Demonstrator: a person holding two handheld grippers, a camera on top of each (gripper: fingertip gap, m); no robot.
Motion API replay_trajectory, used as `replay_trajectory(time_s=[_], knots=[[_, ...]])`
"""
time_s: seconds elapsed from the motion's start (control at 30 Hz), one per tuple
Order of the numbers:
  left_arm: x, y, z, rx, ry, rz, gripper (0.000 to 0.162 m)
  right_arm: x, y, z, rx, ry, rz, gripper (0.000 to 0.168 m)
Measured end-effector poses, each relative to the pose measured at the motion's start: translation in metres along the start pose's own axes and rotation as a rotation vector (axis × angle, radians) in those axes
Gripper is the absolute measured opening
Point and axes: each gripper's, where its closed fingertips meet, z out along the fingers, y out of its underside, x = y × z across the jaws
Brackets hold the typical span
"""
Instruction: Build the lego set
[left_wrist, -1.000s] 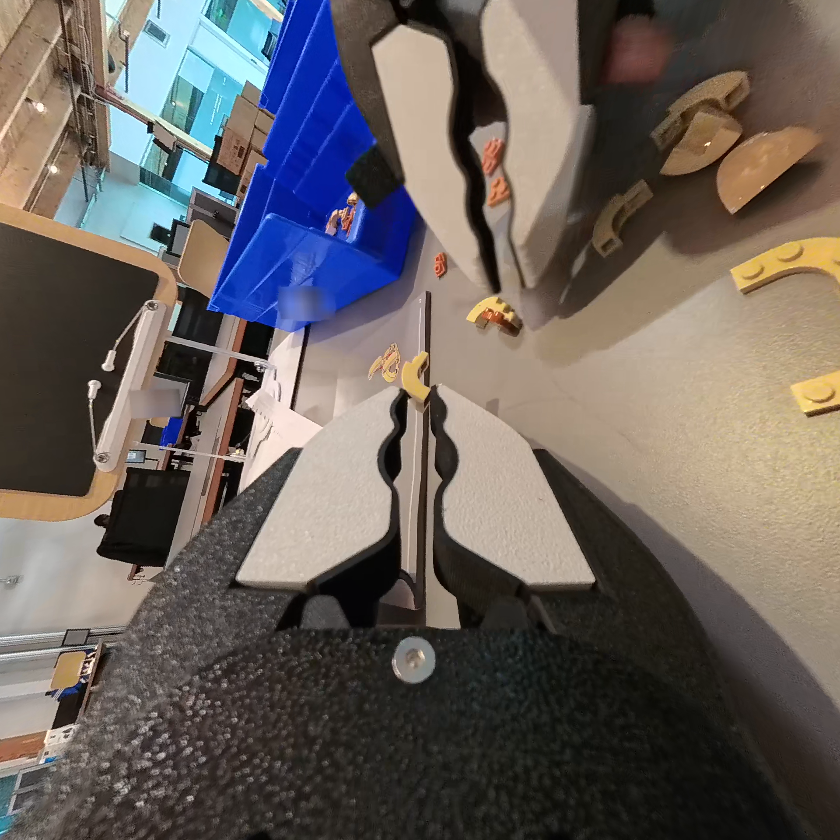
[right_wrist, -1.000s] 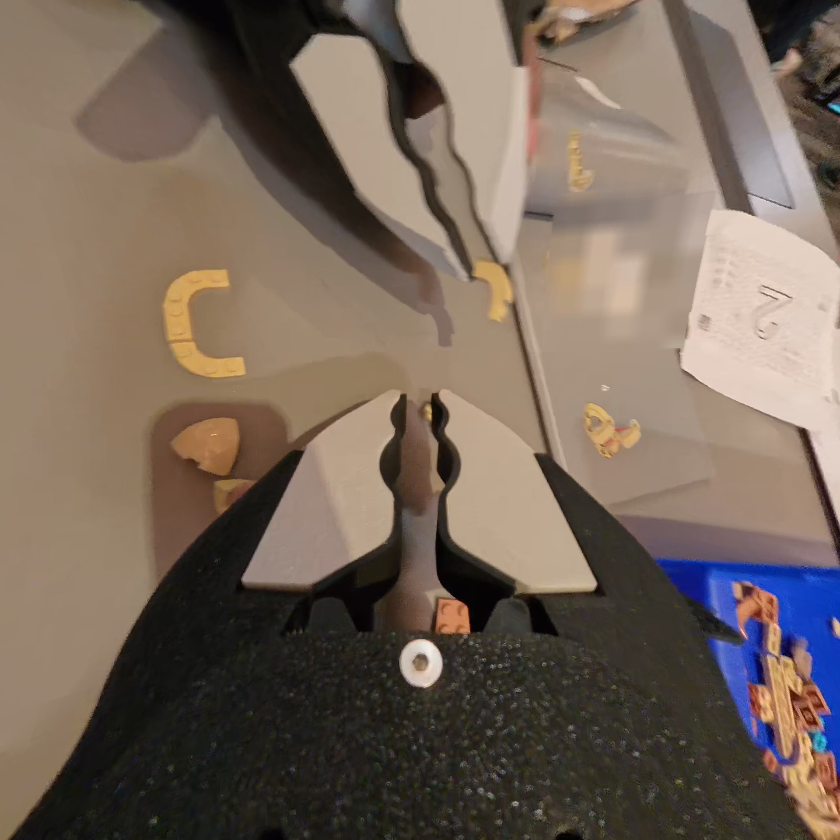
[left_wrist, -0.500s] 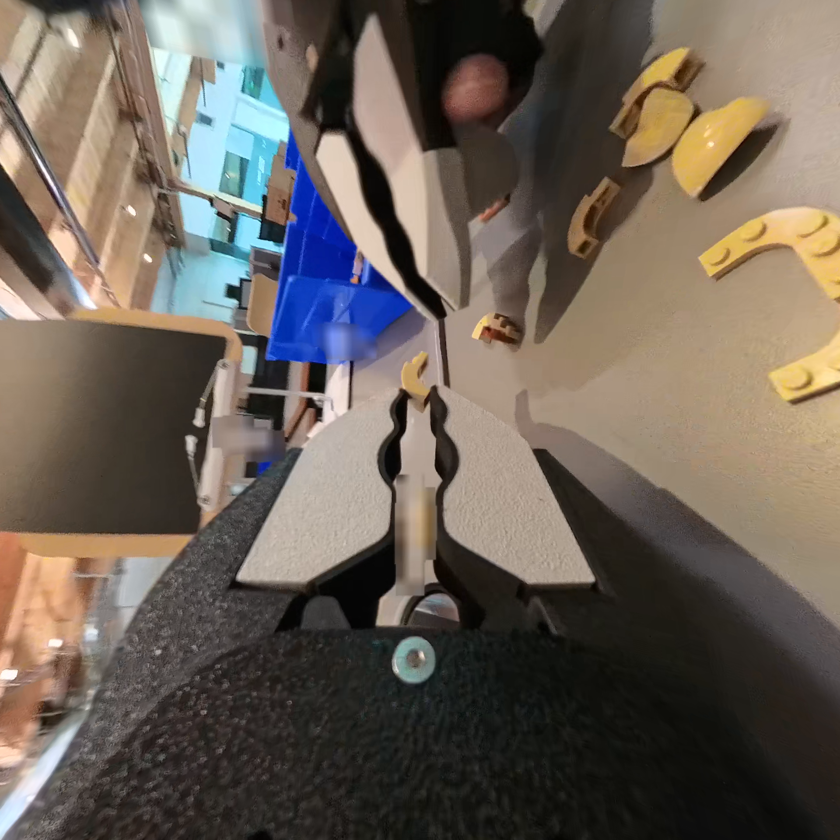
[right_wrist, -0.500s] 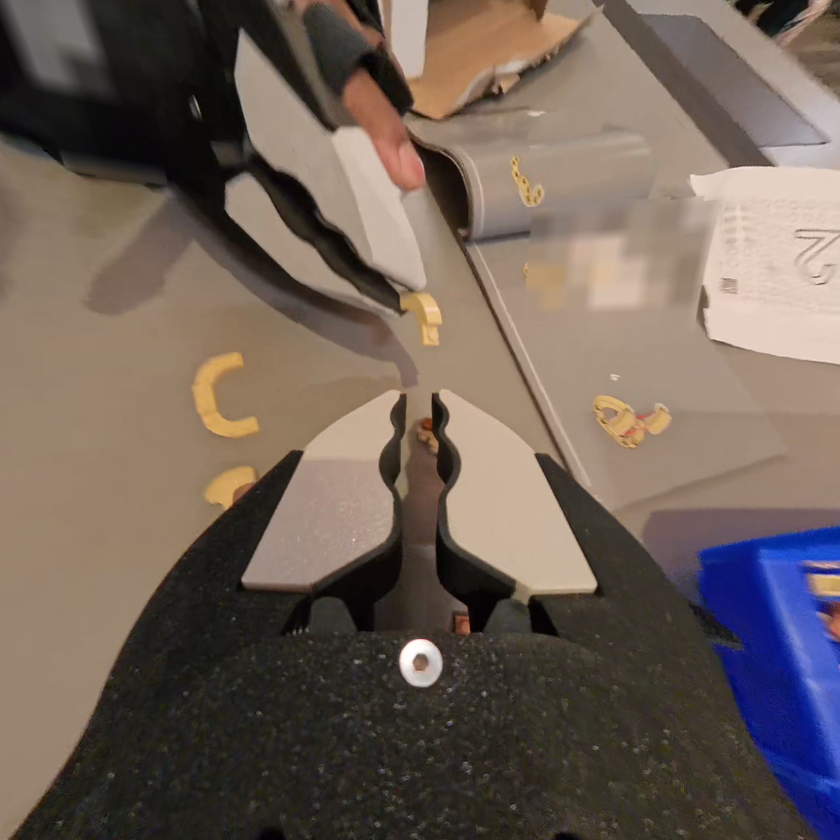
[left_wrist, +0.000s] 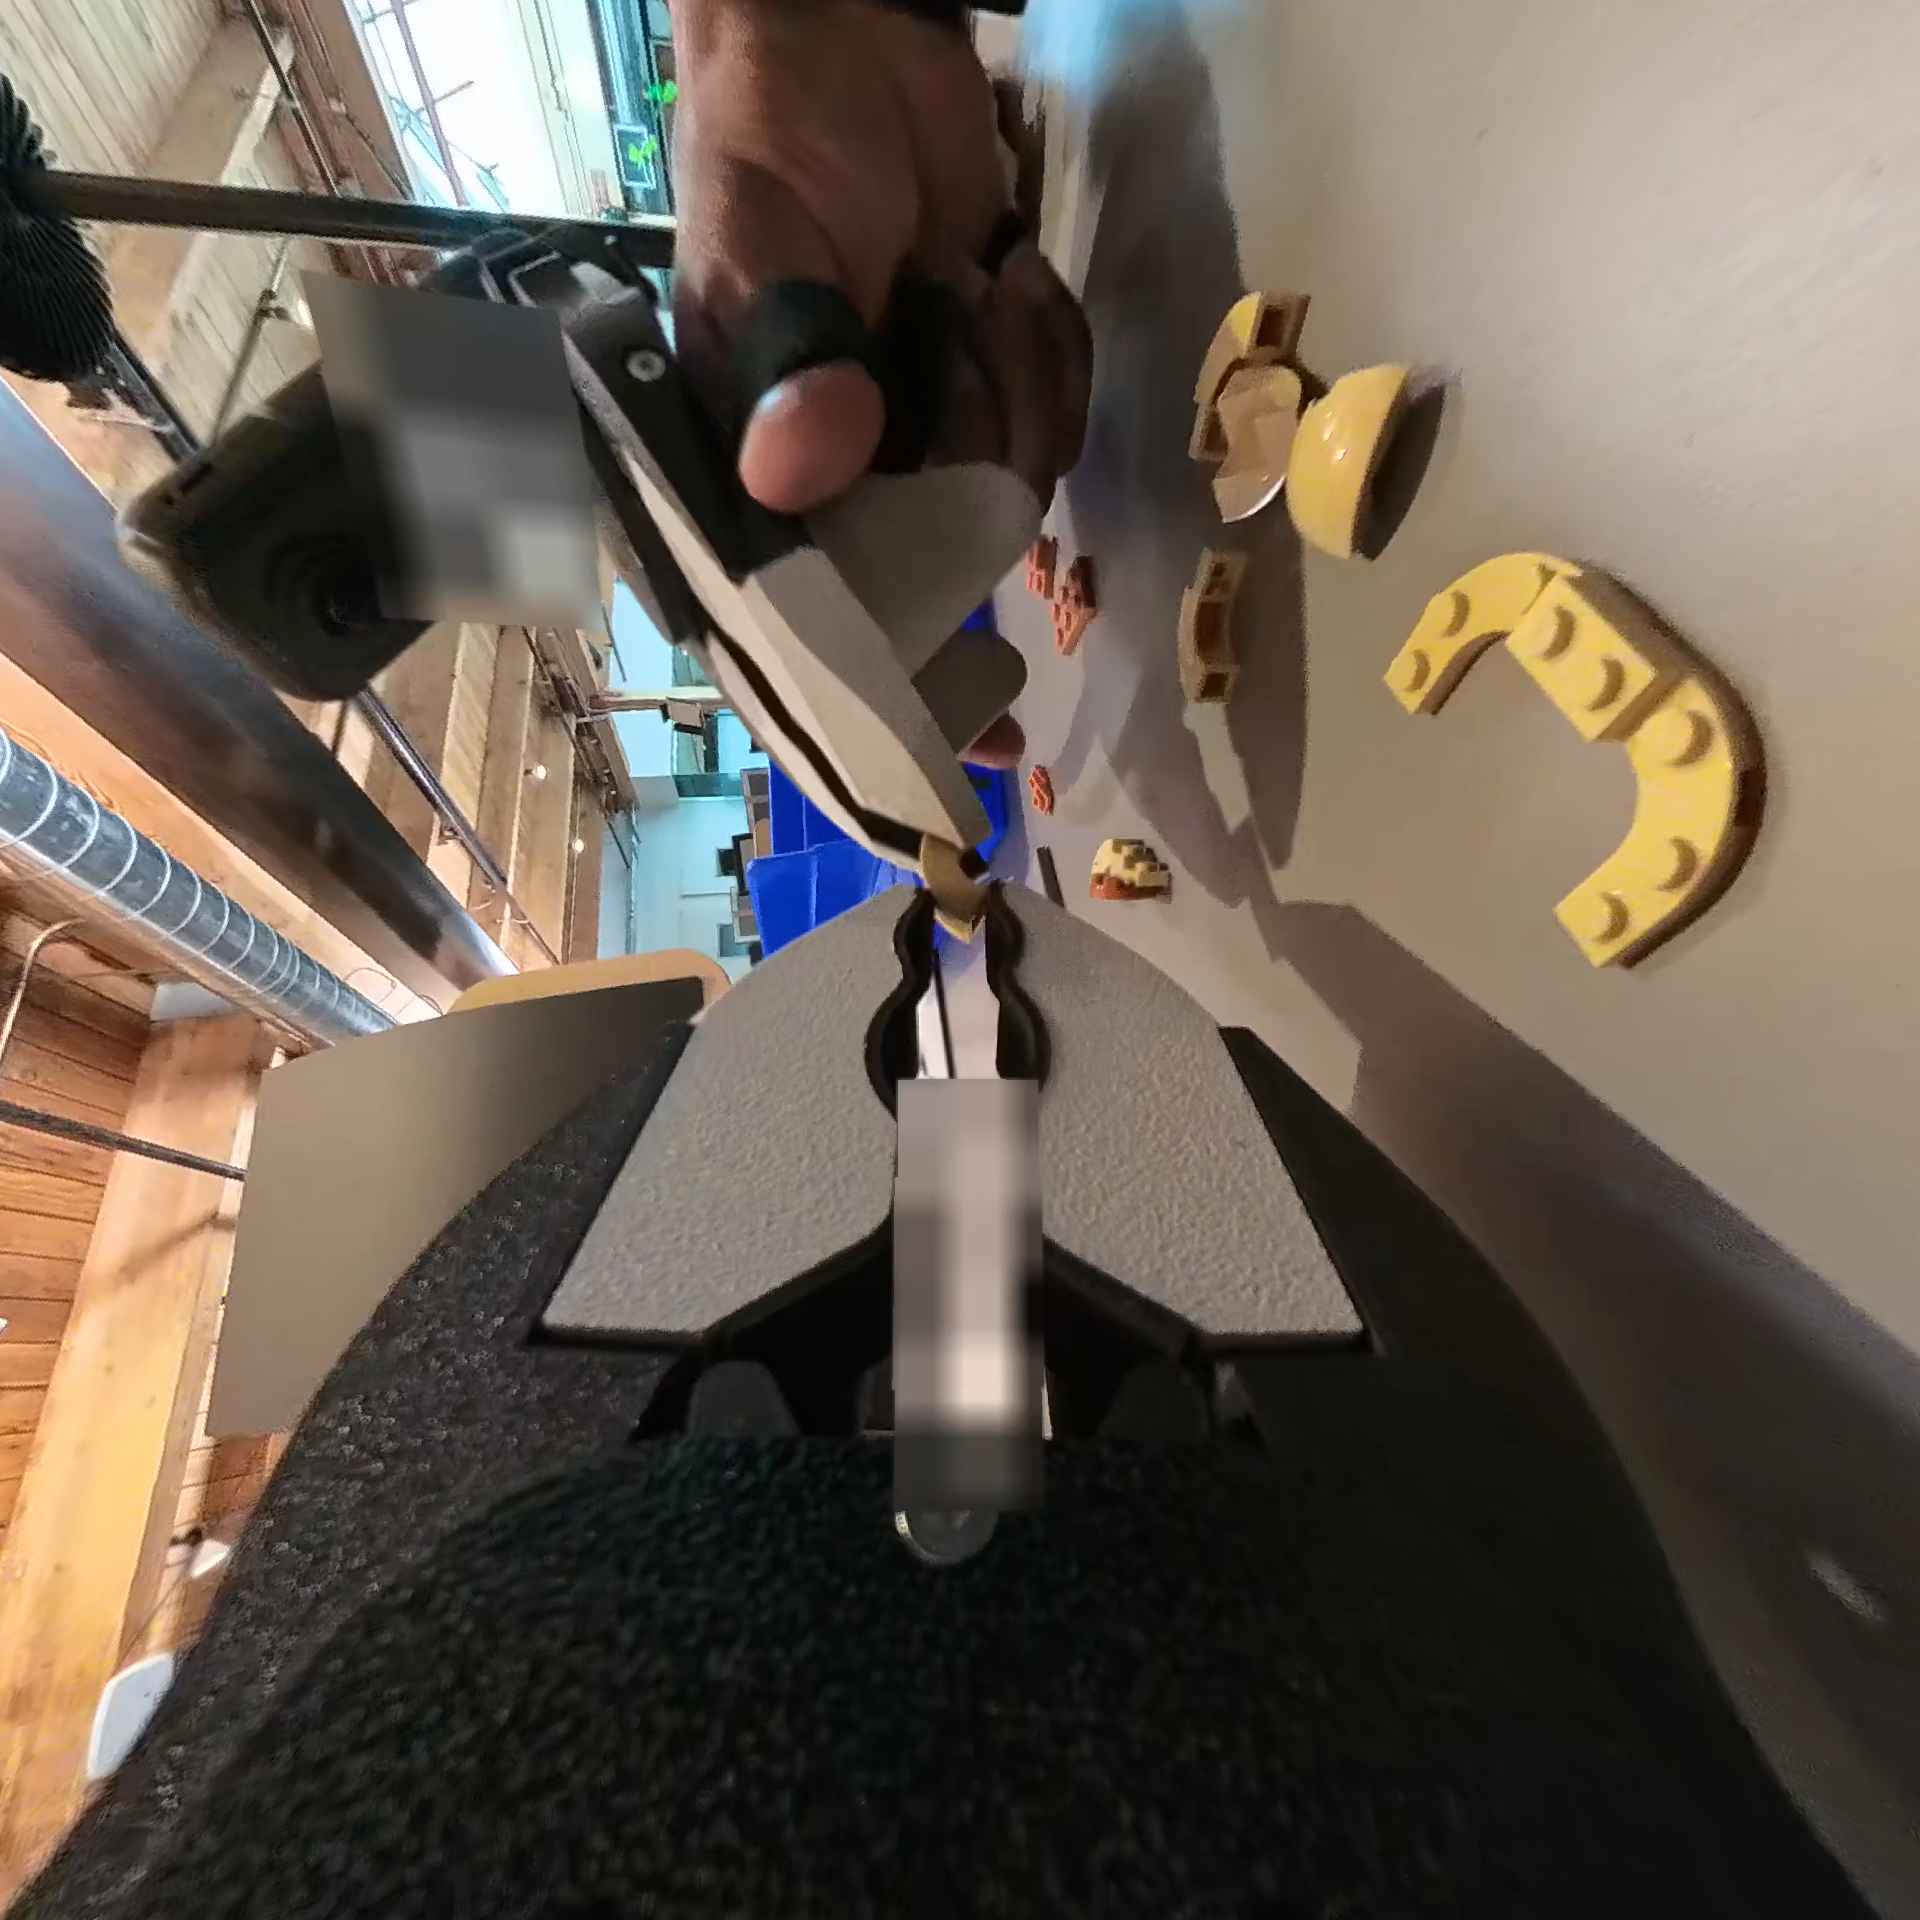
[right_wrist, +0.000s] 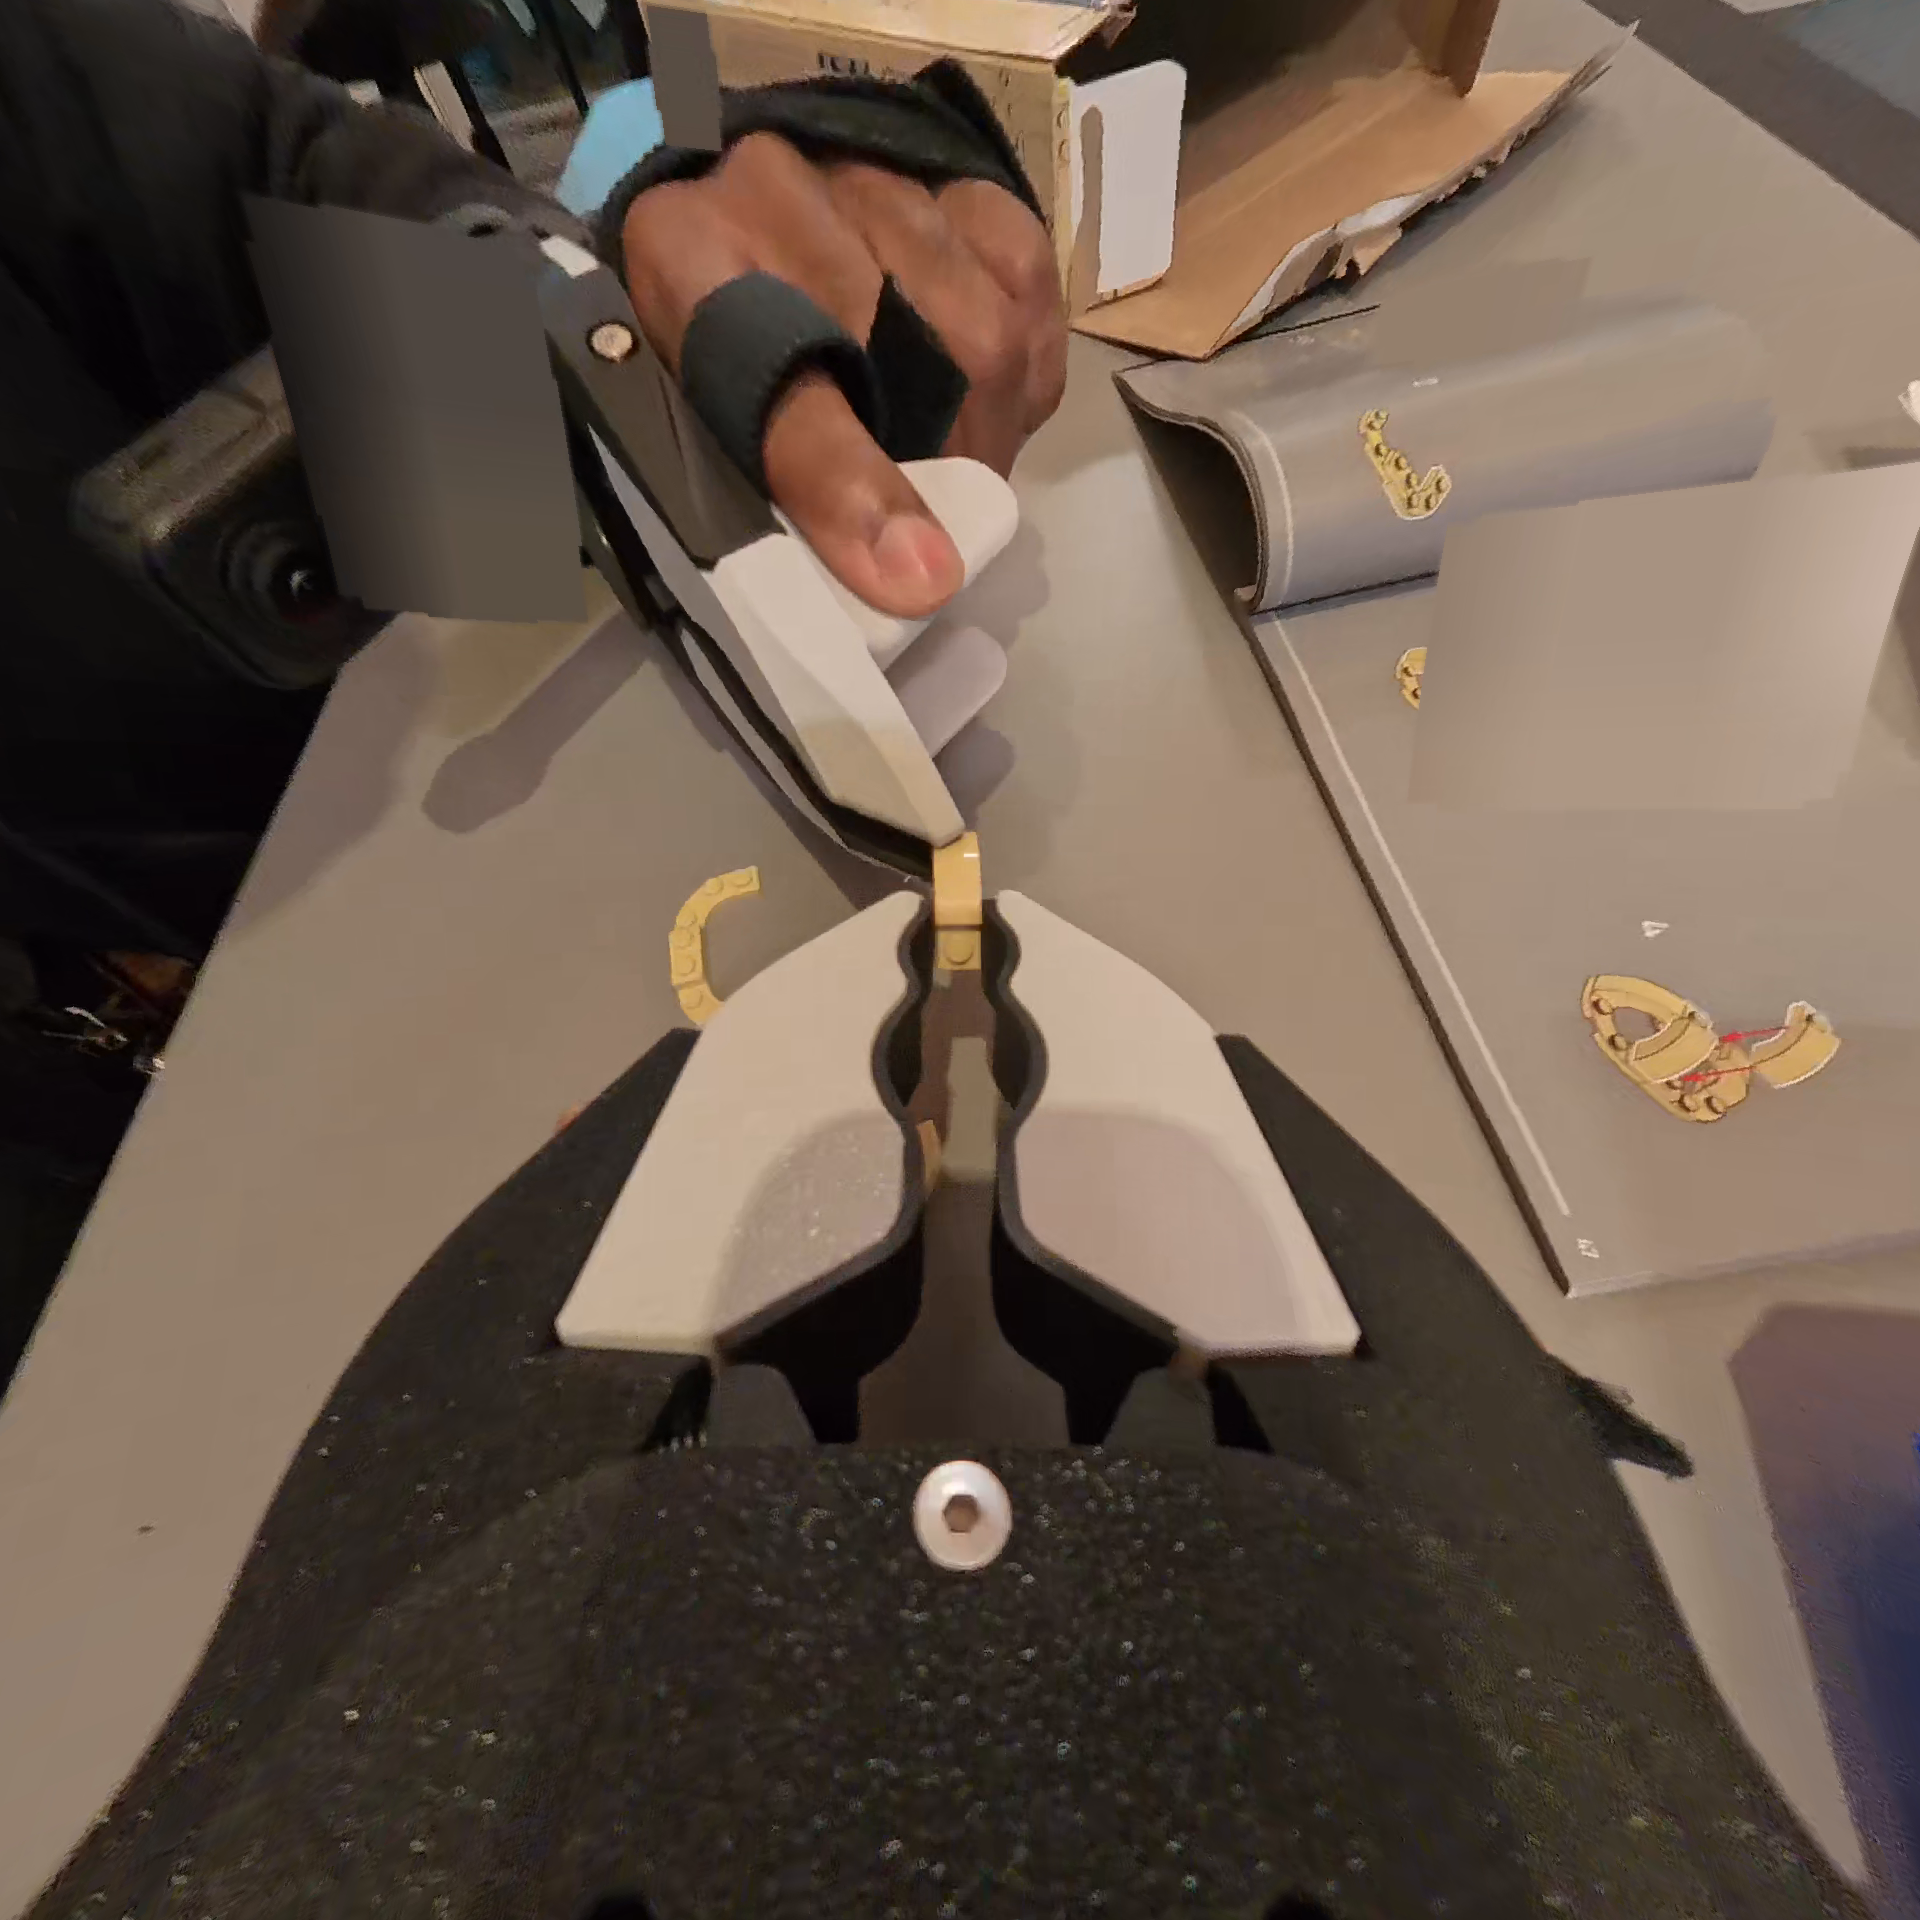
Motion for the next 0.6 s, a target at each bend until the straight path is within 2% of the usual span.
replay_trajectory(time_s=[0.07,0.17,0.23,0.43,0.5,0.6], knots=[[0.002,0.000,0.001,0.007,0.010,-0.027,0.009,0.001,0.002,0.000,-0.015,0.032,-0.062,0.008],[0.005,0.002,0.000,0.029,0.059,-0.178,0.015,0.007,0.005,-0.004,-0.037,0.103,-0.166,0.008],[0.005,0.007,-0.002,0.036,0.124,-0.346,0.017,0.013,0.007,-0.007,-0.052,0.169,-0.281,0.008],[0.009,0.005,-0.002,0.057,0.434,-1.016,0.023,0.013,0.013,-0.006,-0.120,0.295,-0.683,0.008],[0.011,0.002,-0.001,0.064,0.510,-1.142,0.025,0.012,0.016,-0.003,-0.145,0.322,-0.793,0.008],[0.020,-0.006,0.002,0.061,0.611,-1.226,0.027,0.012,0.019,0.003,-0.163,0.346,-0.894,0.008]])
